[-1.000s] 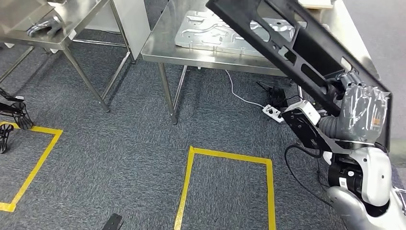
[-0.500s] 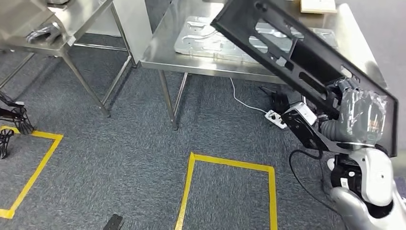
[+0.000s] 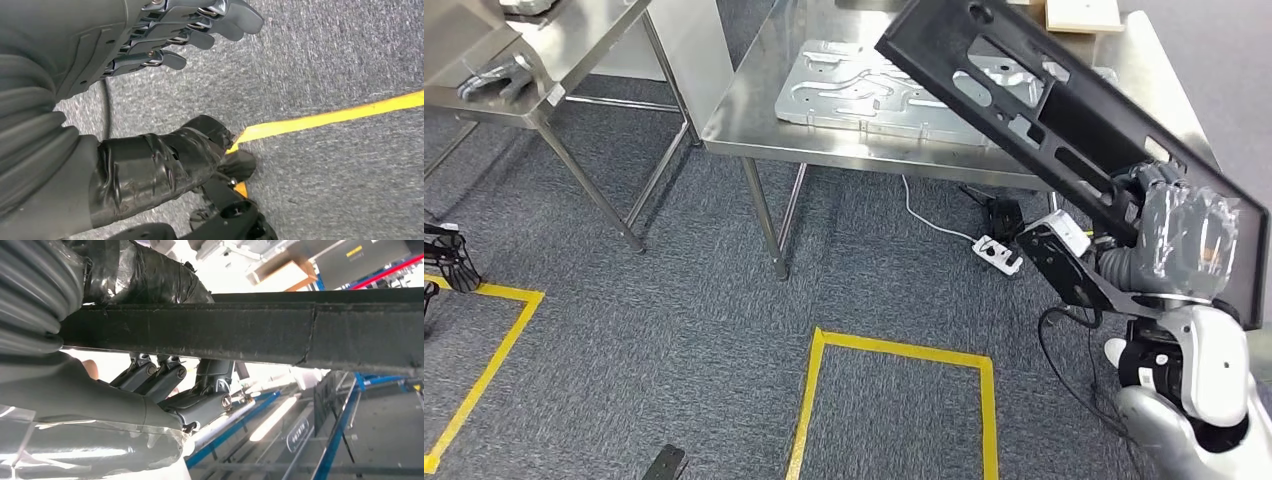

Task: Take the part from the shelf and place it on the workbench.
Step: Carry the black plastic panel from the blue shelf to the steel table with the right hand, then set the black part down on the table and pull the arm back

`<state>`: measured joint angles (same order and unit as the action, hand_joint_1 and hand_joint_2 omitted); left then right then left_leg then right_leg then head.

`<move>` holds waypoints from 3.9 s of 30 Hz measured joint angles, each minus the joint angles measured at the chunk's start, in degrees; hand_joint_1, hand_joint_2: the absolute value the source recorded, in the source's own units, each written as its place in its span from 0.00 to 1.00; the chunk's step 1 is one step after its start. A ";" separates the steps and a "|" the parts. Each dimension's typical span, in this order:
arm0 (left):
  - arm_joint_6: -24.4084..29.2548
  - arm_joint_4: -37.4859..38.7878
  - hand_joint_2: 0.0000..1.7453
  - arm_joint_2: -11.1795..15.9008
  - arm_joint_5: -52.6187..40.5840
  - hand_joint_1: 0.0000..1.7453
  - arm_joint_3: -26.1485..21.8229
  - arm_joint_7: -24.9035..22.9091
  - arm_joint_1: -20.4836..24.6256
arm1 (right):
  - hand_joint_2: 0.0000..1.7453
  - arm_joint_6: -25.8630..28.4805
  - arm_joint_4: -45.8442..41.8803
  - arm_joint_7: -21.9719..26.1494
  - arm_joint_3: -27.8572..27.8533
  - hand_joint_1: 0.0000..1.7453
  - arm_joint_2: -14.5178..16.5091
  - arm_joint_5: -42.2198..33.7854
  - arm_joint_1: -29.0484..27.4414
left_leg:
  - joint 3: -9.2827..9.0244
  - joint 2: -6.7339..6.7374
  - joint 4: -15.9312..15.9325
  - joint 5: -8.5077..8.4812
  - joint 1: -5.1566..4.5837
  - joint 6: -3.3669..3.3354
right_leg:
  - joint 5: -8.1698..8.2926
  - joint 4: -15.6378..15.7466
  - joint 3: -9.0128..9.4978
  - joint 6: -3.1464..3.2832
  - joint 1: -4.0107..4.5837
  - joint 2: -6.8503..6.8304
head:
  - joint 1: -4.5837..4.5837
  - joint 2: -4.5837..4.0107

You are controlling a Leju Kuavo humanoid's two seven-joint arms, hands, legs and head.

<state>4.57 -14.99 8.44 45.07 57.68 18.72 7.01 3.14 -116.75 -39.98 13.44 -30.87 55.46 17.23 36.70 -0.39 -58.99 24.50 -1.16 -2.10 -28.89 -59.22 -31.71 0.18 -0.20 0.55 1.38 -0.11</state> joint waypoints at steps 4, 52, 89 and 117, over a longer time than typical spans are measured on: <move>0.02 0.00 1.00 -0.28 0.08 0.00 0.00 0.02 0.10 | 1.00 0.34 -0.04 0.01 -0.02 1.00 0.01 0.63 0.20 | -2.41 0.09 2.53 -0.08 0.72 -0.61 | -1.91 -3.60 -1.41 -0.98 0.05 -0.25 | -0.11 0.00; 0.18 0.15 1.00 -0.87 -0.01 0.00 0.04 -0.12 0.29 | 1.00 1.13 -0.16 -0.02 -1.70 1.00 -0.34 -0.01 -1.70 | -3.04 0.07 -5.71 8.17 1.06 2.07 | 2.60 -0.63 -2.52 1.12 -1.42 -0.38 | 0.17 0.00; 9.04 -0.08 1.00 3.88 4.44 0.00 -7.07 4.61 4.66 | 1.00 4.04 1.49 0.02 -0.94 1.00 0.16 -1.41 -0.96 | 2.62 -0.55 -4.38 1.76 0.19 1.42 | 2.44 5.91 4.69 3.21 1.57 -1.05 | 0.05 0.01; 10.36 0.06 1.00 3.33 1.05 0.00 -8.26 2.86 -0.60 | 1.00 7.80 3.03 -0.13 -3.23 1.00 -1.05 -2.72 -9.57 | 2.01 -0.58 -3.14 0.51 1.36 2.08 | 0.10 -1.74 -0.79 0.78 0.31 -0.40 | 0.16 0.00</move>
<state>14.93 -14.94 11.77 46.12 49.42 21.58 6.41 10.93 -113.72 -40.11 10.21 -31.92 52.74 7.66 38.70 -0.97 -62.12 25.02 0.20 -0.02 -28.80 -60.96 -32.51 0.96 0.11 0.15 1.54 -0.11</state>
